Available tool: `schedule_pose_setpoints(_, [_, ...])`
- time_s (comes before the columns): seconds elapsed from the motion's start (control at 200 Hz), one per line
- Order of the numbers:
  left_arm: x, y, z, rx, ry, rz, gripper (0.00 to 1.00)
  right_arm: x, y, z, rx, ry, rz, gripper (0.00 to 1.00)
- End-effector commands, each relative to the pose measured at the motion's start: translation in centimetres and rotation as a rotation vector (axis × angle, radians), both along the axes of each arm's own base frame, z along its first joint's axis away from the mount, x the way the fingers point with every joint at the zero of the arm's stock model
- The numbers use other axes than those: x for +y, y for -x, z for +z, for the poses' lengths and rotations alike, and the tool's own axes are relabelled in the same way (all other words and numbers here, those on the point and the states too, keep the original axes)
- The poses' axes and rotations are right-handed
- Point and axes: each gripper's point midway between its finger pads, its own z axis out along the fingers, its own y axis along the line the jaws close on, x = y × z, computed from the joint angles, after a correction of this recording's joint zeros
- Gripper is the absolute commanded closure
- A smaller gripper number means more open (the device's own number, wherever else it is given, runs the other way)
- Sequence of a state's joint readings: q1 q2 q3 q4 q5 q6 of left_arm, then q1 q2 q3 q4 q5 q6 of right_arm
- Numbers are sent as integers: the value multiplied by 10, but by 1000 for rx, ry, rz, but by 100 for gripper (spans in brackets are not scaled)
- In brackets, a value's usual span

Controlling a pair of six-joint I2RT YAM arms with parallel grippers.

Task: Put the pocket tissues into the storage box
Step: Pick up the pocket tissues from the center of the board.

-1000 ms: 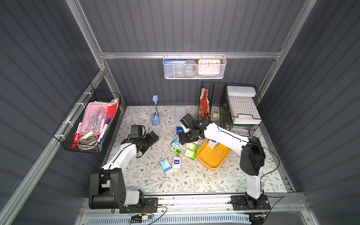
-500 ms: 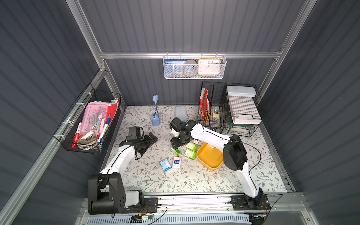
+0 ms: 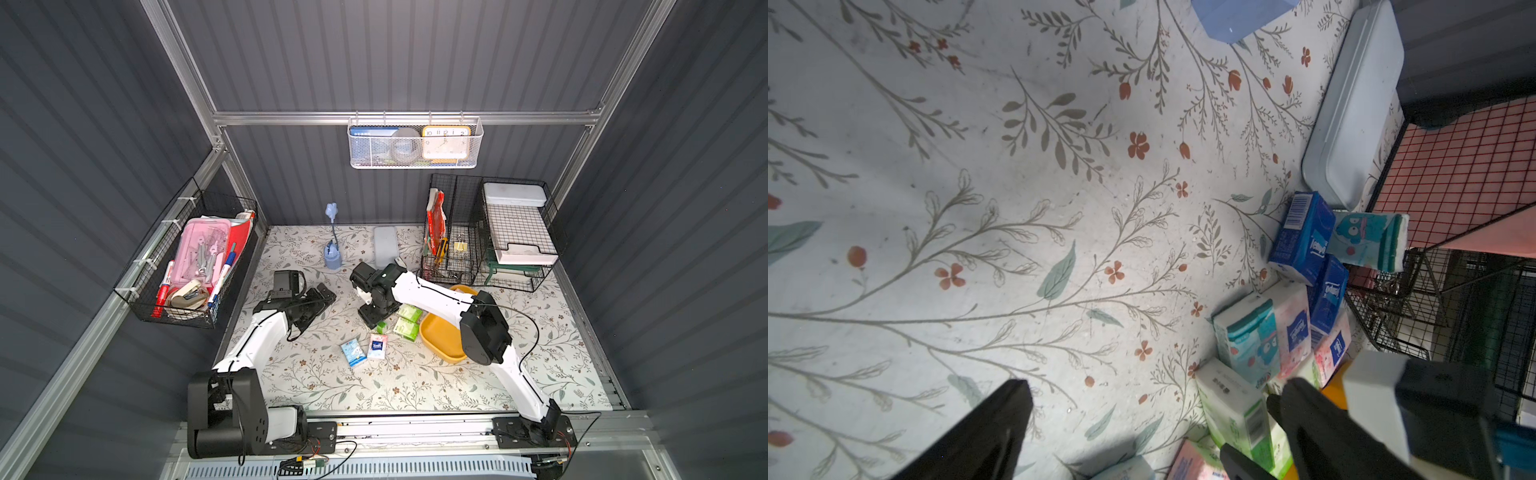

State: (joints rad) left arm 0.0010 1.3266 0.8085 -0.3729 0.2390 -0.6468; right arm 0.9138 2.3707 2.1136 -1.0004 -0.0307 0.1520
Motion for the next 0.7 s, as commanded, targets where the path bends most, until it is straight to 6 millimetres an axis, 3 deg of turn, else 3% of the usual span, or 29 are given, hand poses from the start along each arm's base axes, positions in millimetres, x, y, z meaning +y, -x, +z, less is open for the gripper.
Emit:
schedule_pose_setpoints(0.0, [0, 3, 8, -13, -3, -18, 1, -6, -1, -4, -12, 51, 9, 44])
schedule_pose_setpoints(0.27, [1, 3, 7, -11, -6, -17, 1, -1, 1, -2, -12, 32, 20, 79])
schedule_pose_setpoints(0.445, [3, 2, 10, -15, -27, -25, 1, -2, -5, 17, -60, 9, 7, 84])
schedule_pose_setpoints(0.695, [6, -11, 28, -72, -70, -63, 1, -6, -7, 69, -112, -87, -53, 85])
